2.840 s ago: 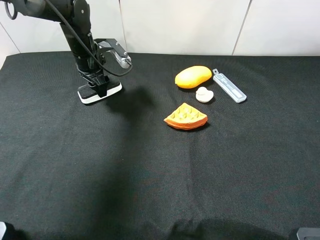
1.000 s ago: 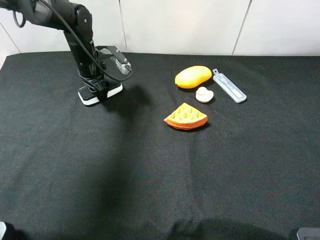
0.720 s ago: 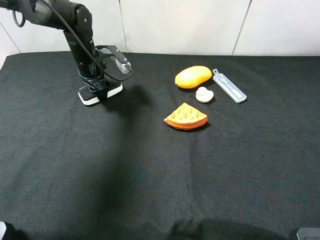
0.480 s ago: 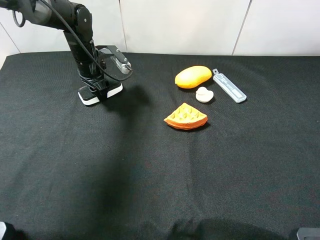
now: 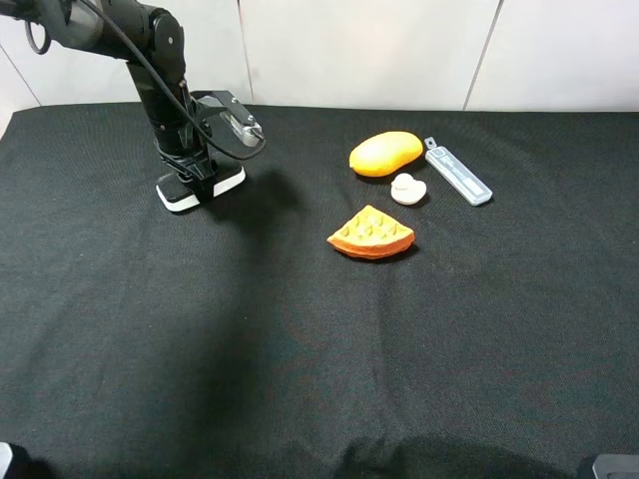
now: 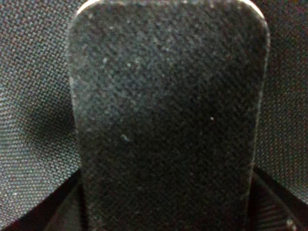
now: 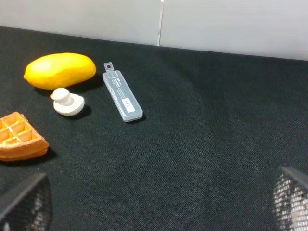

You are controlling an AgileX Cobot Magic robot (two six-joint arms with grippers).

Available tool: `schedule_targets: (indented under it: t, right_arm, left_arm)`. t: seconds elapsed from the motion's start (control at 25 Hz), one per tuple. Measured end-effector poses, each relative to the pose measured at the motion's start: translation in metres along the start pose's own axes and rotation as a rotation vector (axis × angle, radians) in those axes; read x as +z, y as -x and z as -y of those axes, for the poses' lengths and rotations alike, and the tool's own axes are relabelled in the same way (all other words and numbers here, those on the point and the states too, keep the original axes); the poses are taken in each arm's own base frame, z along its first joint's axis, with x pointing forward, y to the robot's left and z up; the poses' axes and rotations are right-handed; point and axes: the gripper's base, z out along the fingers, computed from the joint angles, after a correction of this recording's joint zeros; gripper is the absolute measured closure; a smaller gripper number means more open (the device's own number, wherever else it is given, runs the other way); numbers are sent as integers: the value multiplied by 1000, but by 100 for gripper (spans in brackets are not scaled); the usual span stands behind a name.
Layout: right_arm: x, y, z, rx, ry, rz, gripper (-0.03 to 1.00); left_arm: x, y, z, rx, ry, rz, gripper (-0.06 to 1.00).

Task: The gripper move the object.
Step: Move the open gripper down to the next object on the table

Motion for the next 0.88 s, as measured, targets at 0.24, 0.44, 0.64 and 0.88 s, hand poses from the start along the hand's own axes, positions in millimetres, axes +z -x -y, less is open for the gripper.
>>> schedule_targets:
  t: [0.24, 0.44, 0.64, 0.88]
  right_arm:
    - [0, 0, 0, 0, 0, 0, 27]
    - [0, 0, 0, 0, 0, 0, 27]
    - [0, 0, 0, 0, 0, 0, 27]
    - [0, 0, 0, 0, 0, 0, 27]
  left_arm:
    - [-16, 10, -6, -36, 15, 16, 29]
    - [-29, 23, -2, -27, 24, 34, 29]
    - [-34, 37, 13, 12, 26, 49, 29]
    - [-36, 53, 42, 73, 3, 50, 29]
